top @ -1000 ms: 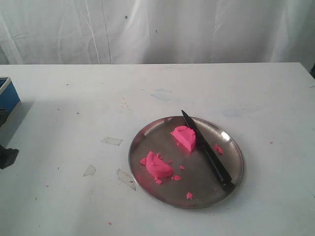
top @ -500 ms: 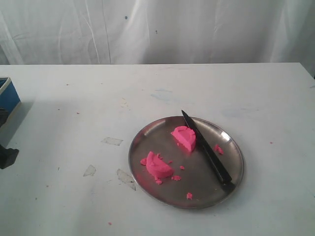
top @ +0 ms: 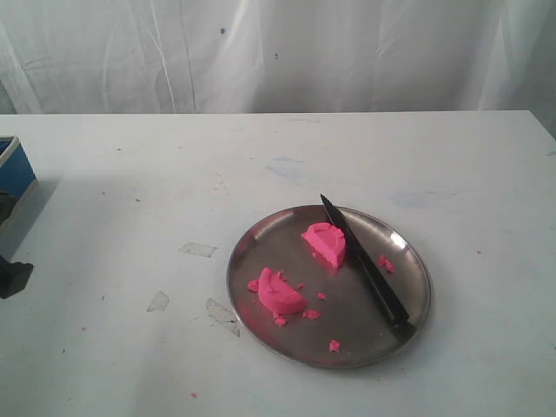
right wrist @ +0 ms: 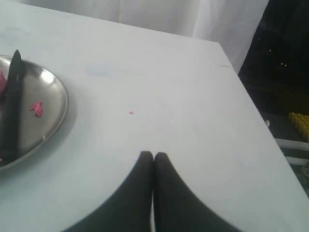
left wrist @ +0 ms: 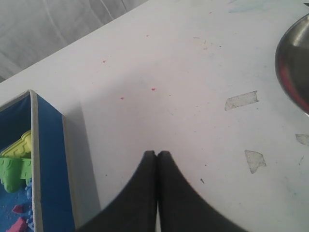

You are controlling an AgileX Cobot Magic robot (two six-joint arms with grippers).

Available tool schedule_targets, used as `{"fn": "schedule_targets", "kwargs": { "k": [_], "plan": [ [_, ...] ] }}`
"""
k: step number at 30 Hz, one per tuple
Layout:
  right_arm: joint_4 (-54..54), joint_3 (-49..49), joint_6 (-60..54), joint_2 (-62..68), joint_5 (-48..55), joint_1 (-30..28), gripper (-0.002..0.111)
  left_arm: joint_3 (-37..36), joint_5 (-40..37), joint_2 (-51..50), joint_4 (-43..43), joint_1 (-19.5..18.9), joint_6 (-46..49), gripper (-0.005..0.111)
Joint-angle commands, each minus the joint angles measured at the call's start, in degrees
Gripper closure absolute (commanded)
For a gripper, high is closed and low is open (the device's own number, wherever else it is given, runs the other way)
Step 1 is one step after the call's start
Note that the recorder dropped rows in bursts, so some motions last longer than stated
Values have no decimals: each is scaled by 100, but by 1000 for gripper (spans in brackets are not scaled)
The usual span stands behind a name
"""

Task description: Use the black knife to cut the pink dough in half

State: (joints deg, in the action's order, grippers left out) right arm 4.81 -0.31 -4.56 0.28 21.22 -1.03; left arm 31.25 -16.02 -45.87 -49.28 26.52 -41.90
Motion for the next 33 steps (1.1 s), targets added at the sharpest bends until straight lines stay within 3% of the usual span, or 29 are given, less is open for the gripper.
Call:
{"fn": "schedule_targets", "kwargs": {
  "k": [1,6,10,13,18,22,23,24,25,26,27,29,30,32,33],
  "plan": [
    [-13,31,-25,-28,-18,-36,108,-47,22,239,-23,-179,-32,107],
    [-44,31,-25,-28,-18,-10,108,-47,1103,1258,47,-1734,-32,107],
    [-44,31,-25,-28,-18,-10,108,-47,1164,2338,47,-3018,-32,107],
    [-44,31,-25,-28,-18,-10,108,-47,1148,2914,47,-3569,-32,107],
    [-44,31,-25,-28,-18,-10,108,-47,1079,3491,47,-3908,-32,107],
    [-44,31,-25,-28,-18,-10,108,-419,2636,3718,313,-3908,-32,107],
    [-44,31,-25,-28,-18,-10,108,-553,3036,3800,650,-3908,35,107],
    [-44,31,-25,-28,-18,-10,108,-824,3668,3952,1824,-3870,601,107],
    [-30,31,-25,-28,-18,-10,108,-1043,4197,4023,3234,-3825,2227,107],
    [-30,31,-25,-28,-18,-10,108,-1104,4163,4082,3963,-3781,3378,107],
    [-30,31,-25,-28,-18,-10,108,-1123,3518,4158,5403,-3700,5525,107],
    [-30,31,-25,-28,-18,-10,108,-1169,2080,4246,7646,-3656,6769,107],
    [-30,31,-25,-28,-18,-10,108,-1261,1818,4246,7525,-3656,6671,107],
    [-30,31,-25,-28,-18,-10,108,-1537,587,4246,5808,-3667,4791,107],
    [-30,31,-25,-28,-18,-10,108,-1685,-469,4246,5303,-3667,2978,107]
  ]
}}
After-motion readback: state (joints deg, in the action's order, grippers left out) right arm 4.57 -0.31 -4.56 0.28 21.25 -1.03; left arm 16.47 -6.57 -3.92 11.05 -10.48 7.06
